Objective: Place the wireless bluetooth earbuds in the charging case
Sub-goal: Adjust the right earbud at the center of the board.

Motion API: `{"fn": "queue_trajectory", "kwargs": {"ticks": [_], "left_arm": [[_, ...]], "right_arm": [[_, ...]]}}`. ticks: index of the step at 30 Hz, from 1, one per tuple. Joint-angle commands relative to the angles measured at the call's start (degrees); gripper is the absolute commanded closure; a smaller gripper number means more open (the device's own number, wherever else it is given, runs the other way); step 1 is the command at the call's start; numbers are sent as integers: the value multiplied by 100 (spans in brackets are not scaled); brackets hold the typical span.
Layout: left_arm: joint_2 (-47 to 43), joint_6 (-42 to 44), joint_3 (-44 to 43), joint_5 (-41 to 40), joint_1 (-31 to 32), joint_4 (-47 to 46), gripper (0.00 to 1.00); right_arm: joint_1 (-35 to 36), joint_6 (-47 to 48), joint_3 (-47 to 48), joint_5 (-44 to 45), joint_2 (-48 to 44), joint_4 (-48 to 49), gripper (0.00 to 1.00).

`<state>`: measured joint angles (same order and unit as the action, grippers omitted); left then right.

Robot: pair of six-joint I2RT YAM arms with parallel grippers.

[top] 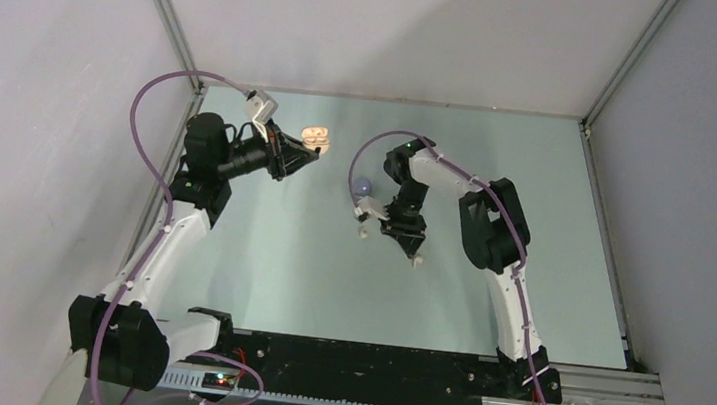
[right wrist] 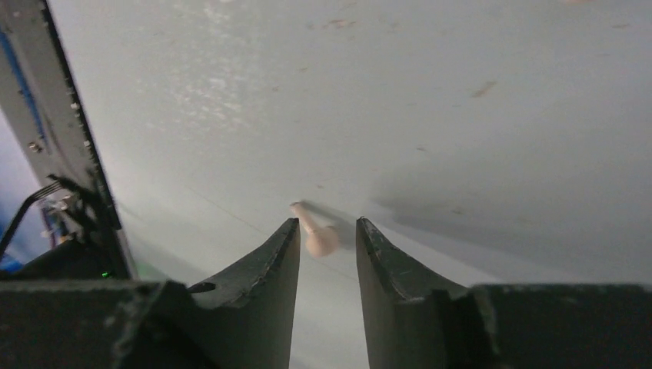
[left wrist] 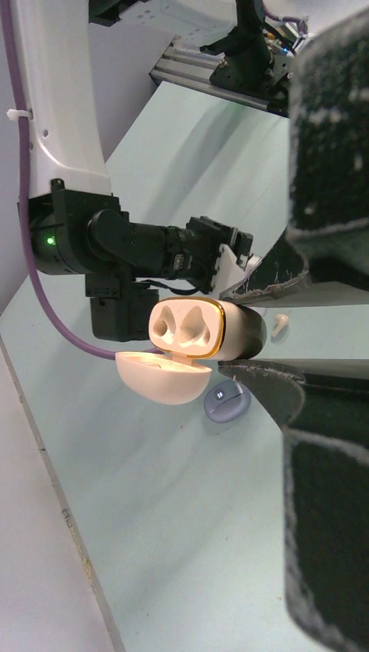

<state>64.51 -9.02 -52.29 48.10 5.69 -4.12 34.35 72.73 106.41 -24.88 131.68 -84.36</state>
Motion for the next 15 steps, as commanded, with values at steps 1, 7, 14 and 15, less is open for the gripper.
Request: {"fn": "queue_trajectory", "kwargs": {"ticks": [1,7,14,15], "left_arm": [[12,-10,-207,-16,-33,-160,100],[160,-35,-356,13,-24,-172,100],[239,126,-509,45,-19,52,100],[238,167,-534,57,-23,105,100]], "right_arm": [[-180,-717,448,-295,-85,521,60],[-669,-1299,358,-1038,-693,660,57],[-1284,-1657,-2319,-1782,-2471,2674,58],[-1350,-1560,-2569,-1849,-2838,2887,58]]}}
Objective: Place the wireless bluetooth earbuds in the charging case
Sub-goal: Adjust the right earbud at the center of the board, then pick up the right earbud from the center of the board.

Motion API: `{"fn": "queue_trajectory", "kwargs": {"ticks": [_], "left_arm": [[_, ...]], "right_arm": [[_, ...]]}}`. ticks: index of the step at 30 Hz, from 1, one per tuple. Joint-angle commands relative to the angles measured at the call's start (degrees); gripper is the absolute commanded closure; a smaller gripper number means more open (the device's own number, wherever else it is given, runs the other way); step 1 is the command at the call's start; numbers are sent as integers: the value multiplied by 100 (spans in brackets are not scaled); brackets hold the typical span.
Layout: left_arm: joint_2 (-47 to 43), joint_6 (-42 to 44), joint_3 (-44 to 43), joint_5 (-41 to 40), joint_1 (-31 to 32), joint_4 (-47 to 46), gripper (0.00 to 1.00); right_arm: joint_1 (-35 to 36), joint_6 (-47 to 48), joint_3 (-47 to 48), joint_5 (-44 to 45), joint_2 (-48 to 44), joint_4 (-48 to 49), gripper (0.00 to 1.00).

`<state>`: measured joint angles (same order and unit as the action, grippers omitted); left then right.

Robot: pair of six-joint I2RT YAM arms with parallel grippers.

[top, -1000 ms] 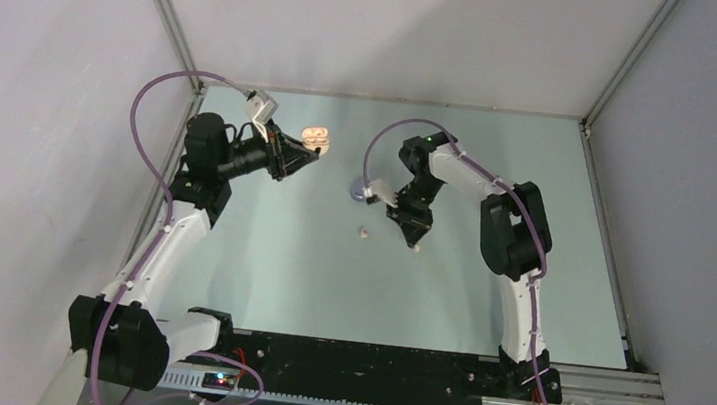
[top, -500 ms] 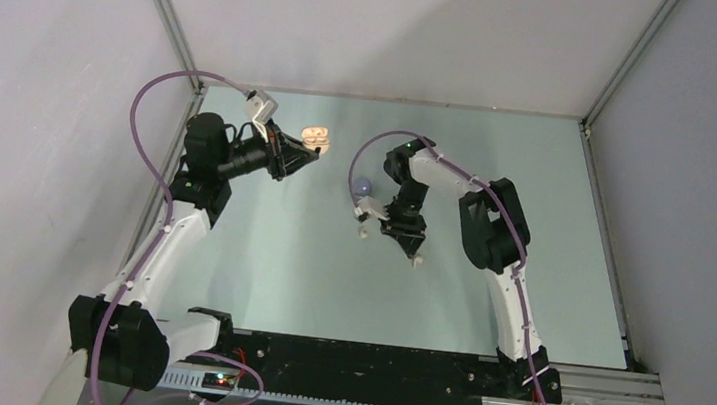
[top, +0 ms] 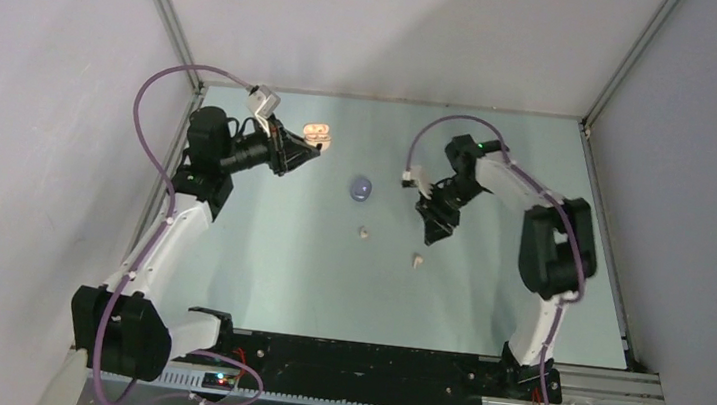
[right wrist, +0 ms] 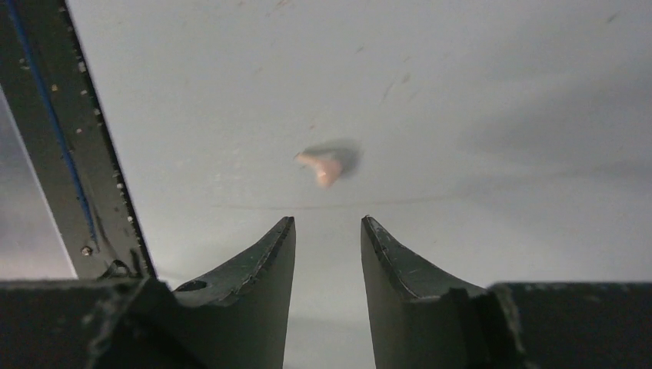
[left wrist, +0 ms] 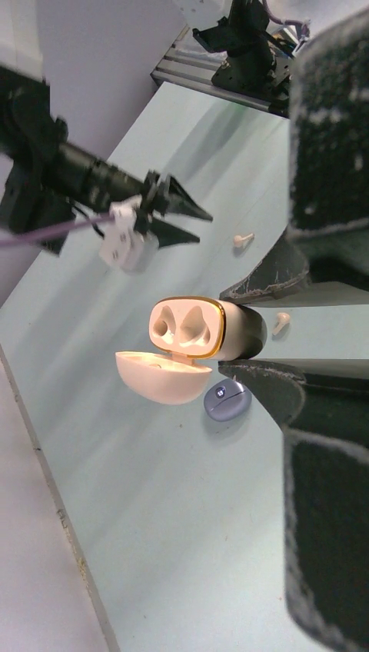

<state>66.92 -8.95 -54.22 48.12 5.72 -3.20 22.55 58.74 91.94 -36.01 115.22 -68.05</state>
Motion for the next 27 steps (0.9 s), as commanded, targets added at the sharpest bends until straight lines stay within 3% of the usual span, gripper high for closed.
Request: {"fn": "queue_trajectory", "kwargs": {"ticks": [1,5,10,19,27], "left_arm": [[4,189,-356,70,-26,39,100],[6,331,-406,91,-26,193,100],[-11,498,-426,126,-26,414,100],[-62,659,-410,96,-27,594,100],[-106,715,-359,74,-25,617,100]], "right_arm": [[-184,-86,-1578,-825,-1486,1604,57],[-215,434,-2354,-856,-1815,2412,55],[-165,1174,-2411,-738,-1554,2564,54],[163,2579,-2412,-219,-1207,2152,52],[306,2995,-2411,102,-956,1738,52]]}}
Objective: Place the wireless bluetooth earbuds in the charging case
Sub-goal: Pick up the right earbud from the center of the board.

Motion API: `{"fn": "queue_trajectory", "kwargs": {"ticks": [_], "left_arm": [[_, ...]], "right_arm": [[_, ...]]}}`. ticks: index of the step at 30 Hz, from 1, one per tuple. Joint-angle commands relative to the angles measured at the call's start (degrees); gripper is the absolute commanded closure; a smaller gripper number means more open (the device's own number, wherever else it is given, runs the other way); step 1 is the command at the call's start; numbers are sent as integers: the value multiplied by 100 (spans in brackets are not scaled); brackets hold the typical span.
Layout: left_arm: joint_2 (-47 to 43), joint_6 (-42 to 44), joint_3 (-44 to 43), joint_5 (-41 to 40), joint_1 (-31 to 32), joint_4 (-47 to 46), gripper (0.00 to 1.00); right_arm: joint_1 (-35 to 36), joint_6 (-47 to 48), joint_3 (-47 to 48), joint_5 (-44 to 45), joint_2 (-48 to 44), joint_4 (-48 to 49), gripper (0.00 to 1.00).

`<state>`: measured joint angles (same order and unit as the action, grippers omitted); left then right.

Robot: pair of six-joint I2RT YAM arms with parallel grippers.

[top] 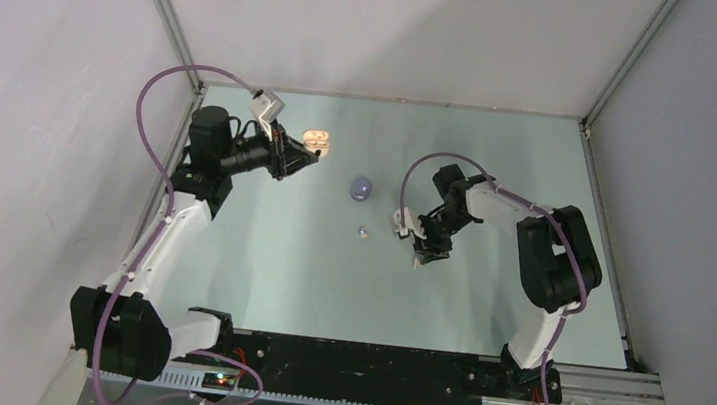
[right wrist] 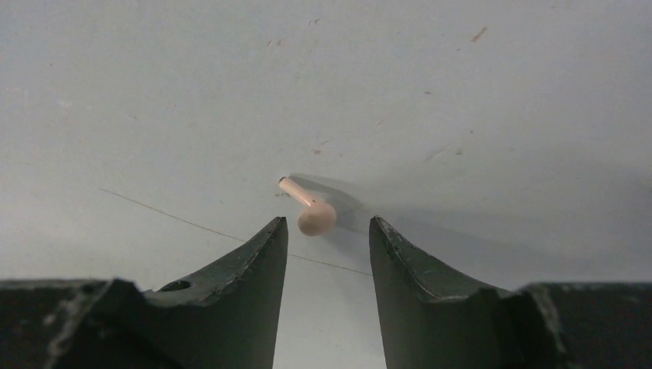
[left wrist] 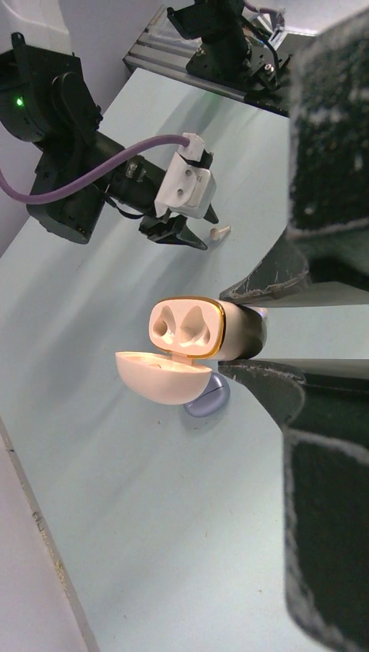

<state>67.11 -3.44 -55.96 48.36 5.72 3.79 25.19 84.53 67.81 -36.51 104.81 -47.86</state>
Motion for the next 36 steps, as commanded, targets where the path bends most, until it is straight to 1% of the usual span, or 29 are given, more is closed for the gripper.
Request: {"fn": "queue_trajectory", "kwargs": {"ticks": [1,24,36], "left_arm": [[-127,166,-185,46,-26,-82,100],[-94,91,-101,23,-24,-228,100],[-125,61,37,-3,-26,-301,100]], "right_arm": [[44,407,6,179,114,-284,52],[220,136,5,350,247,-75,59],[307,103,-2,466,314,-178,67]]}}
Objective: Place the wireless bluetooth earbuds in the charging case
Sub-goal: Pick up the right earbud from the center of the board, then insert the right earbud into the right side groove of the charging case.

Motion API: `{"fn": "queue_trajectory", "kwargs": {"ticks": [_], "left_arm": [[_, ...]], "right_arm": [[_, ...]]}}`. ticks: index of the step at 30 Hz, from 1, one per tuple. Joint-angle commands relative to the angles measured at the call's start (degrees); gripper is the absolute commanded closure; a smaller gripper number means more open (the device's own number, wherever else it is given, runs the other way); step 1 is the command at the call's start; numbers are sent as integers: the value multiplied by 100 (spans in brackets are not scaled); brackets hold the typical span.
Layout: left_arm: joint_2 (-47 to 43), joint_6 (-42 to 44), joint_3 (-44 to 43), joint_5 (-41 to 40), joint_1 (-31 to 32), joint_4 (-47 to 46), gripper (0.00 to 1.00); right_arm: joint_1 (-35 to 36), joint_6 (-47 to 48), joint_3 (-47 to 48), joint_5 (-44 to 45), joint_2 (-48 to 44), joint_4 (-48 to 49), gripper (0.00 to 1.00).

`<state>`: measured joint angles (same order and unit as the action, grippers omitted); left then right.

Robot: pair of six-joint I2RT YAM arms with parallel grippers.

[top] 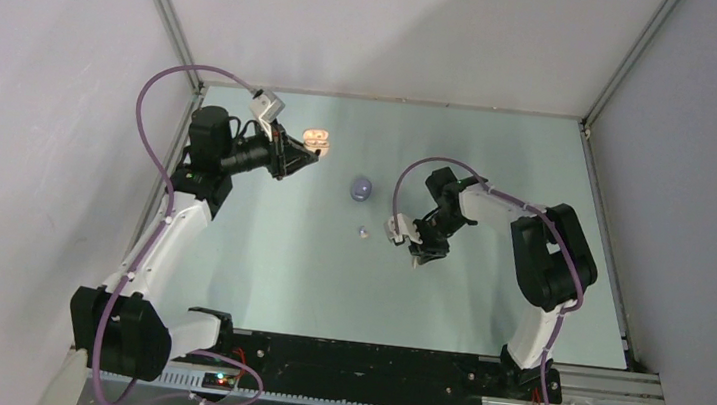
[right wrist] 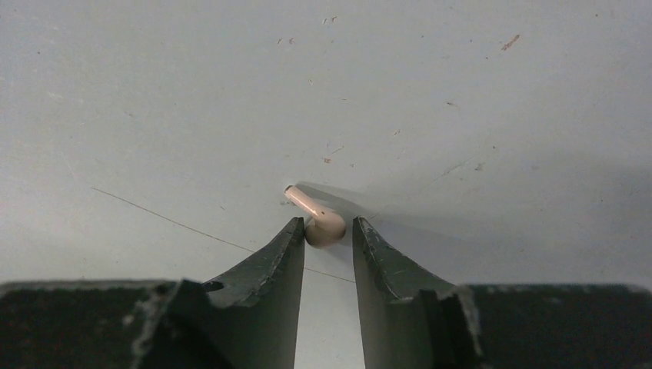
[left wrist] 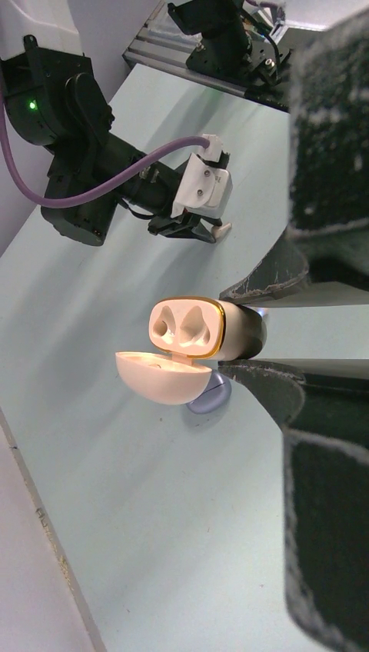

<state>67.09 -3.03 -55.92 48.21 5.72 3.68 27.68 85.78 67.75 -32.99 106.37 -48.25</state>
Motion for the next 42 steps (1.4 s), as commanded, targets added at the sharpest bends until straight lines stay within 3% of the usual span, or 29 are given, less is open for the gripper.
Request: {"fn": "queue_trajectory", "kwargs": {"ticks": [1,7,11,17,23,28,42], "left_arm": [[-120,8,38,7,-27,-296,100],[-93,-11,69,9,-27,-333,100],[5,-167,108,-31,-19,-655,100],[266,-388,113,-283,224,-1098,100],[543,-292,269,-403,747,-2011,100],[733,-39,527,-999,1233,-3366,100],[1193,1023,938,-1244,1908,-4957,100]], "right_arm": [[61,-18,8,120,158,-158,68],[76,-181,7,95,45,-103,84],[102,-586,16,157,-486,165,89],[288,-1693,215,924,-1613,835,100],[380,-2951,544,1699,-2605,1965,100],[681,-3307,805,2530,-3087,3065,100],[1846,-3958,3220,4074,-2121,1394,100]]}}
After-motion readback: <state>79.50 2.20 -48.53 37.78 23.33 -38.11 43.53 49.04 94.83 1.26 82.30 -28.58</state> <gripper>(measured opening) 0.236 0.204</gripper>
